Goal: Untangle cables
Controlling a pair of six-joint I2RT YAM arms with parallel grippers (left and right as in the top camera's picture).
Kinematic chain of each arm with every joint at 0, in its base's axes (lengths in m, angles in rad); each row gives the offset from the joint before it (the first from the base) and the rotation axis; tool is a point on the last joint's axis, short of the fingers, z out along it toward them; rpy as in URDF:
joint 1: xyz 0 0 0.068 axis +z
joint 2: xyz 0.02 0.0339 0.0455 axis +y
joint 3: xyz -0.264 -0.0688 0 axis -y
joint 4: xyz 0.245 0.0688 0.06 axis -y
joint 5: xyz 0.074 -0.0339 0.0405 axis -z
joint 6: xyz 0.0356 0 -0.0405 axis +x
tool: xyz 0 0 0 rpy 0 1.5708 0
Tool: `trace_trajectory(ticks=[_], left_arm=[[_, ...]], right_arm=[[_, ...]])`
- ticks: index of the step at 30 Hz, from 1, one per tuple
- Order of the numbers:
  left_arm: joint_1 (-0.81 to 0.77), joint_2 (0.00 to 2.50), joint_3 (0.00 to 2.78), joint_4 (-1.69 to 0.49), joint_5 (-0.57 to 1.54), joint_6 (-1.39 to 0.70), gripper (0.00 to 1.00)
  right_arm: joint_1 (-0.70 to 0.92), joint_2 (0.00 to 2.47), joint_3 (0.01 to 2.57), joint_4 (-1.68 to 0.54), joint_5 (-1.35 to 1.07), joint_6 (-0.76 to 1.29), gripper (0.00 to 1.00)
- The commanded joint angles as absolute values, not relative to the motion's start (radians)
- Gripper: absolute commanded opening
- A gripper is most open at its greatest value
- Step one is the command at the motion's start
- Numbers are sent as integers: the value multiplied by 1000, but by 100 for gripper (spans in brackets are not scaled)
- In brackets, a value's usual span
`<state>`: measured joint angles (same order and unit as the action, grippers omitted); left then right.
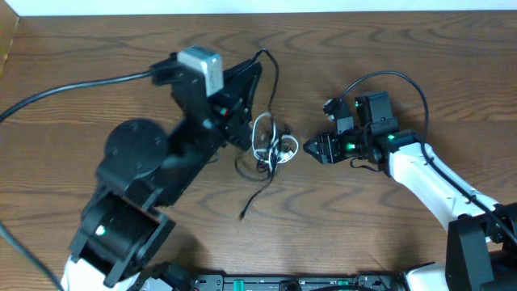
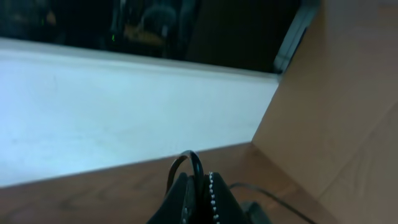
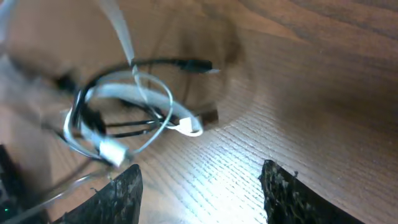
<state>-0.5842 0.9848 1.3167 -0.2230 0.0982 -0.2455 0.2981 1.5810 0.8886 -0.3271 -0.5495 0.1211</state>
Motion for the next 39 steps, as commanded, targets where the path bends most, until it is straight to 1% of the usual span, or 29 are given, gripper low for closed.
trace_trajectory(ticks=[1,4,6,8,11,14,17,19,23,26,34,37,39], left_arm=[[-583,971,1322,-222,56,-213,7],[-583,984,1322,-234,25,-213,8],[-583,997,1322,-227,25,-214,8],[-583,1011,1322,-202,25,-214,7],[-583,1023,1322,-175,25,-213,7],[-583,1024,1322,-158,25,-213,7],[-583,1024,1322,-125,25,-214,8],[-583,1023,1322,-99,25,-214,8],[-583,1023,1322,-53,25,-214,7],[-583,1023,1322,-25,25,-215,8],[-583,1023,1322,13,25,-234,7],[-583,1023,1322,13,26,-274,8],[-583,1023,1322,13,26,-297,8]], right_arm=[[316,1571,896,-317,-489,108,56],[315,1571,896,-295,-487,120,56],[315,1571,896,-267,-500,167,59],[315,1571,896,-226,-626,171,62],[315,1571,896,-171,-852,102,63],[315,1571,896,-148,-920,102,63],[315,1571,896,-119,-920,95,61],[314,1571,896,-62,-920,100,59],[315,1571,896,84,-920,197,59],[326,1571,896,157,-938,256,56],[375,1571,896,184,-970,208,55],[396,1571,896,197,-918,186,55],[411,1571,896,202,-842,185,53]])
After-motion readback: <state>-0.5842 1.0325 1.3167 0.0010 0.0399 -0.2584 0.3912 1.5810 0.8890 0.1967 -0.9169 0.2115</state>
